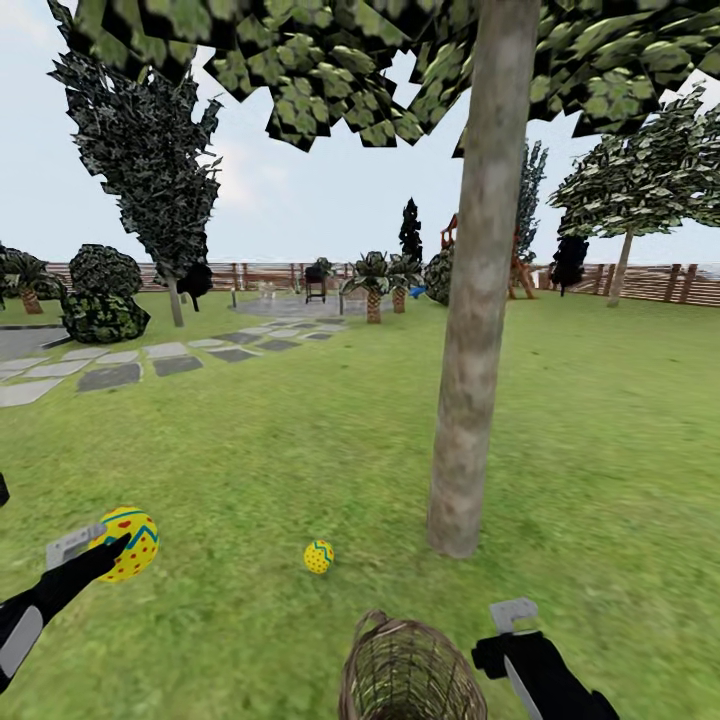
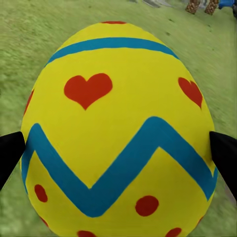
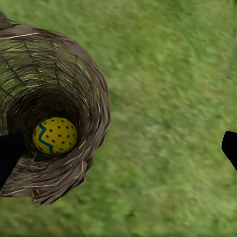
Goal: Take the three Easter eggs out of the wicker basket on the lawn in the garden, then place them on the lawn next to a single tree (choose any tree) so that all three eggs are next to the same tree and none are left in the basket.
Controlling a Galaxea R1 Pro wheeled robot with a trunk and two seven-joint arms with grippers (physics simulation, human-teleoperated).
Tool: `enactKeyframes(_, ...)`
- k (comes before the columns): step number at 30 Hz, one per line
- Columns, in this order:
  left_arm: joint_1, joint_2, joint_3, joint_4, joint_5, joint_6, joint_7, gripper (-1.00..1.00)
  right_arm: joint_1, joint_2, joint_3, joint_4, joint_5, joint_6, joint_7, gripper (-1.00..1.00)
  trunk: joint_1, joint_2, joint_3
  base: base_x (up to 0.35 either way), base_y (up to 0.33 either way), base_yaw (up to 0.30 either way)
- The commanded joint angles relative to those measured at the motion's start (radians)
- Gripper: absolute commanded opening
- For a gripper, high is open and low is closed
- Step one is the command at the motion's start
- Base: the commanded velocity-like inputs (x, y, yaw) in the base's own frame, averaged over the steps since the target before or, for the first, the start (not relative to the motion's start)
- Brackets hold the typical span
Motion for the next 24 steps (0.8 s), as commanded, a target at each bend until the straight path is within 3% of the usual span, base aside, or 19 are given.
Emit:
enactKeyframes(1,-0.001,-0.001,0.001,0.001,0.006,0.004,-0.007,-1.0,-0.001,-0.001,0.006,-0.002,0.003,0.007,-0.004,1.0,-0.004,0.006,0.002,0.0,0.021,0.0)
enactKeyframes(7,-0.001,-0.002,-0.004,0.001,-0.018,0.004,-0.008,-1.0,-0.001,-0.003,0.005,-0.002,0.005,0.006,-0.006,1.0,-0.027,0.048,0.021,0.0,0.183,0.0)
enactKeyframes(24,-0.001,-0.005,-0.005,0.014,-0.026,0.006,-0.011,-1.0,-0.001,-0.014,0.0,0.002,-0.001,0.006,-0.006,1.0,-0.092,0.167,0.074,0.0,0.282,0.0)
